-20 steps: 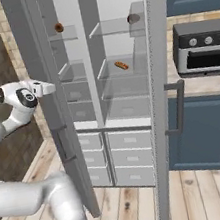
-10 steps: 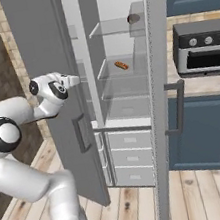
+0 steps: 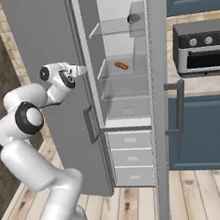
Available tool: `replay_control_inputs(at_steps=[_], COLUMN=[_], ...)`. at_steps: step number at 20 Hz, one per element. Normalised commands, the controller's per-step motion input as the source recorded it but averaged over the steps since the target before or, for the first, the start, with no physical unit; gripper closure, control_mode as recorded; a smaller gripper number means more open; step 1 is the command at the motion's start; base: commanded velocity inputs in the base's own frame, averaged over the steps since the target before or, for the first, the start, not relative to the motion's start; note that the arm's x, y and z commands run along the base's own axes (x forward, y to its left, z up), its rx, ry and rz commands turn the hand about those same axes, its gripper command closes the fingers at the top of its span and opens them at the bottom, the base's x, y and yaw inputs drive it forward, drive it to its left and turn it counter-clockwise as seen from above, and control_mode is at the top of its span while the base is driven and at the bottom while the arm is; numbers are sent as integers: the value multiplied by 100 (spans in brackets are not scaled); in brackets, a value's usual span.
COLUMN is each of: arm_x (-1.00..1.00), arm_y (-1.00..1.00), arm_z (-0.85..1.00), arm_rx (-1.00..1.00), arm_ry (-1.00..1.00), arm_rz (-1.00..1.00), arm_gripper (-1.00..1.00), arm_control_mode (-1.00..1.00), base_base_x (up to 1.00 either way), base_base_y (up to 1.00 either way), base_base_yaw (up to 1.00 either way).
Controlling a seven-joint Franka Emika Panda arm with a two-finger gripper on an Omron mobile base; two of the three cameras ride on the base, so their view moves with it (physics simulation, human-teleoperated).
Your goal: Pick up the frozen steak from the freezer, place it on any shelf in the fridge, and close the fridge and freezer doors when done.
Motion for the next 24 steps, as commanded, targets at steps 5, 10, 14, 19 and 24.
replay_control_inputs(at_steps=[5, 10, 14, 19, 24], arm_x=[32, -75, -100, -100, -100], arm_y=[0, -13, -11, 2, 33], arm_z=[0, 2, 43, 85, 100], arm_rx=[0, 0, 3, 1, 0], arm_ry=[0, 1, -3, -7, -1], arm_rz=[0, 6, 3, 11, 17], arm_gripper=[-100, -100, -100, -100, -100], arm_control_mode=[-100, -100, -100, -100, -100], base_base_x=[0, 0, 0, 0, 0], base_base_y=[0, 0, 0, 0, 0], base_base_yaw=[0, 0, 0, 0, 0])
